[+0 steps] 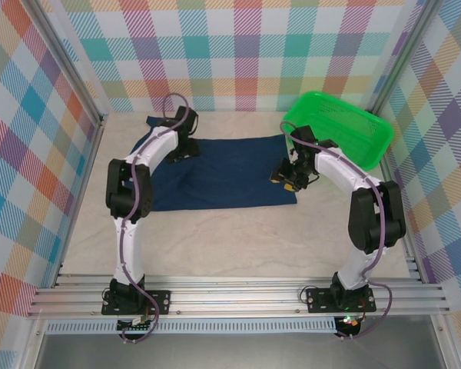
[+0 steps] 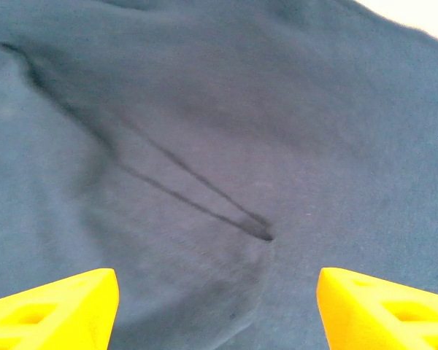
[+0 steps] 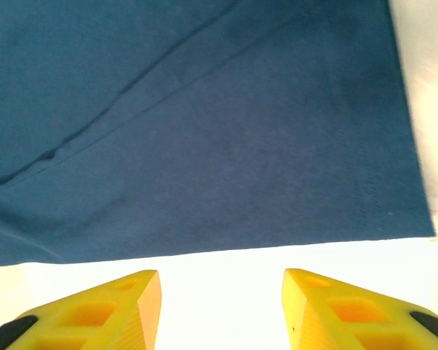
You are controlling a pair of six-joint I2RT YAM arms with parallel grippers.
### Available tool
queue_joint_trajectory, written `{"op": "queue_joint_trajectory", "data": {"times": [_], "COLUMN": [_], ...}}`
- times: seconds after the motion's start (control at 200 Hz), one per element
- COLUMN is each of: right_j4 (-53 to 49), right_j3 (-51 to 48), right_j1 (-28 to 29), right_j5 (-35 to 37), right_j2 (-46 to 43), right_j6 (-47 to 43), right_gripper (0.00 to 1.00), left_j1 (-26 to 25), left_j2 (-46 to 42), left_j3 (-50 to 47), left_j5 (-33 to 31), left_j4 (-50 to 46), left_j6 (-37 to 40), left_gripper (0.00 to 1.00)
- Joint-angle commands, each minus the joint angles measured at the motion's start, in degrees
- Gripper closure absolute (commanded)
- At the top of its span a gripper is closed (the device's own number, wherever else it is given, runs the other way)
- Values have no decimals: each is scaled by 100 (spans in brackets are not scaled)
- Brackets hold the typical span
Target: Fold and stack the t-shirts
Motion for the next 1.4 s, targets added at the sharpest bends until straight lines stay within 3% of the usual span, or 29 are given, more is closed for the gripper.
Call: {"op": "queue_joint_trajectory", "data": {"times": [0.0, 0.08, 0.185, 0.35, 0.495, 0.565, 0.66, 0.73, 0.895, 1.055, 1.215, 1.395], "right_j4": [173, 383, 523, 780, 861, 831, 583, 308, -5, -146, -309, -137], "right_j3": [-377, -638, -736, -927, -948, -933, -905, -904, -1036, -1115, -893, -389], "right_j1": [-271, -406, -421, -413, -403, -404, -403, -410, -412, -397, -123, 252], "right_j5": [-73, -182, -272, -382, -371, -290, 25, 288, 534, 602, 1146, 931], "right_j2": [-308, -343, -227, -34, 199, 312, 520, 664, 740, 527, -235, -116], "right_j6": [279, 425, 497, 731, 743, 733, 714, 745, 798, 802, 714, 588], "right_gripper": [53, 55, 57, 57, 57, 57, 58, 61, 64, 68, 70, 66], "left_j1": [648, 1125, 1668, 2415, 2593, 2593, 2615, 2715, 3015, 2988, 2442, 1937], "left_j2": [-1261, -1833, -2358, -2594, -2286, -2091, -2011, -2128, -2281, -2625, -3323, -2792], "left_j3": [-762, -1703, -2864, -4046, -4207, -4182, -4236, -4448, -4882, -4900, -4338, -3463], "left_j5": [-107, 319, 897, 1359, 1453, 1241, 292, -173, -143, 277, 3, 623], "left_j4": [-413, -300, 60, 696, 1051, 967, 516, 367, 378, 474, 239, 898], "left_j6": [-948, -1322, -1514, -1733, -1447, -1377, -1472, -1641, -1905, -2029, -2087, -1582], "left_gripper": [39, 52, 59, 59, 59, 63, 76, 81, 81, 75, 64, 61]}}
